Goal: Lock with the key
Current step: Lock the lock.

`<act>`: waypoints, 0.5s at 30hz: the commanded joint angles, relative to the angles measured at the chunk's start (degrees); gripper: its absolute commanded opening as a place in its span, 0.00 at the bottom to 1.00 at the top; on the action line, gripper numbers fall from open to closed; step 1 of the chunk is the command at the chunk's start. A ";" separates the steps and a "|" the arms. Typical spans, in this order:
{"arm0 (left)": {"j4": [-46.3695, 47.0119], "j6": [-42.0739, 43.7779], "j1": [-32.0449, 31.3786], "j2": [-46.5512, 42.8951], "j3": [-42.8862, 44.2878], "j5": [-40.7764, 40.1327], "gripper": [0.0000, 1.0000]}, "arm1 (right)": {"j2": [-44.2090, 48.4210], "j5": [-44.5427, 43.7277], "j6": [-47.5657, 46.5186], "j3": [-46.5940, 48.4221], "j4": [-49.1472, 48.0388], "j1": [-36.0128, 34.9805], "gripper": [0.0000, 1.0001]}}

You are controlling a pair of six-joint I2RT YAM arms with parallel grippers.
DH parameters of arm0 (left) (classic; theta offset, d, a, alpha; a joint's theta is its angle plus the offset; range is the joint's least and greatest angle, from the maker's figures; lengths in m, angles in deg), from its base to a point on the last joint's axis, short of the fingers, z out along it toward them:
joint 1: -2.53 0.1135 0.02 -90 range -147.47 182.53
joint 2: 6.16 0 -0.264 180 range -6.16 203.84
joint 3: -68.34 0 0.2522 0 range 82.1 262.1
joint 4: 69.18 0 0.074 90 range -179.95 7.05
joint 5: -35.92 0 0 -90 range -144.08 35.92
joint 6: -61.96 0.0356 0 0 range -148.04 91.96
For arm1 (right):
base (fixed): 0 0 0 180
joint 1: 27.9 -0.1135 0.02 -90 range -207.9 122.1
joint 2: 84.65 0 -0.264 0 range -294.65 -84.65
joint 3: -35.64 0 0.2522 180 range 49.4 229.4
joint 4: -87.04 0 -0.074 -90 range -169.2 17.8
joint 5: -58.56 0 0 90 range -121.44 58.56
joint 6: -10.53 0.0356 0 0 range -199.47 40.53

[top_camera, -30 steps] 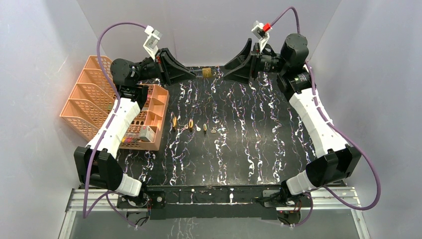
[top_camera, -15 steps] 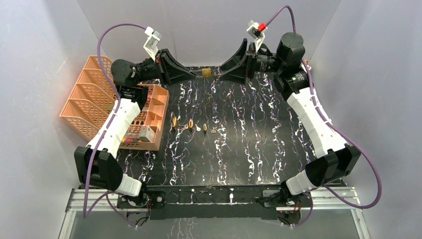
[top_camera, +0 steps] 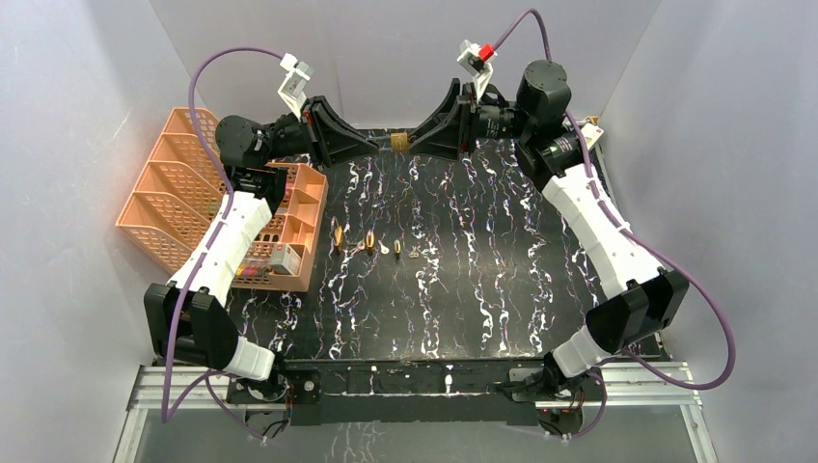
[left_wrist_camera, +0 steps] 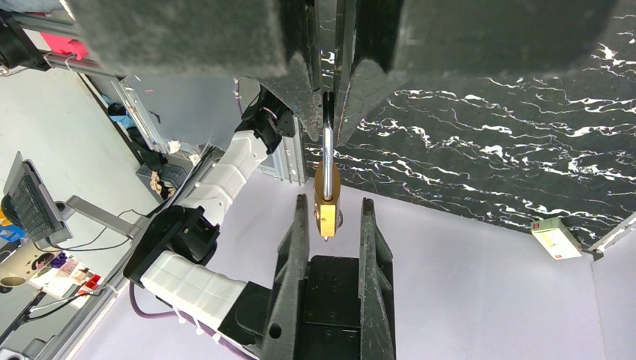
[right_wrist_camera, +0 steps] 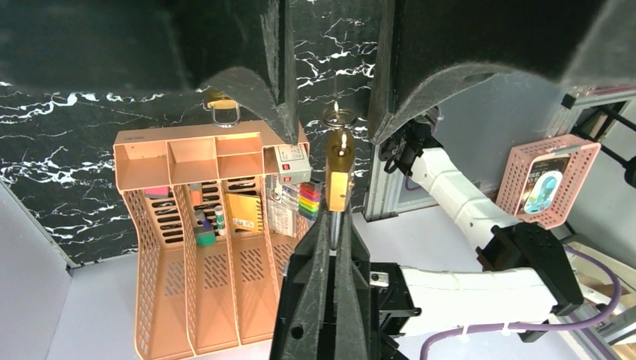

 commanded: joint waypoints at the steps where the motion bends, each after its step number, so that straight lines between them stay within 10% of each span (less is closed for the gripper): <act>1: 1.82 0.65 0.36 -2.56 0.36 -0.73 0.00 | 0.25 -0.58 -0.24 3.62 -1.40 -0.28 0.41; 8: 1.75 0.74 0.52 -2.58 0.34 -0.25 0.00 | 0.94 -1.12 -3.05 4.19 1.29 -0.26 0.01; 15: 1.47 0.67 2.82 -2.70 0.49 1.90 0.00 | 4.13 2.30 -1.70 -0.49 0.04 5.05 0.00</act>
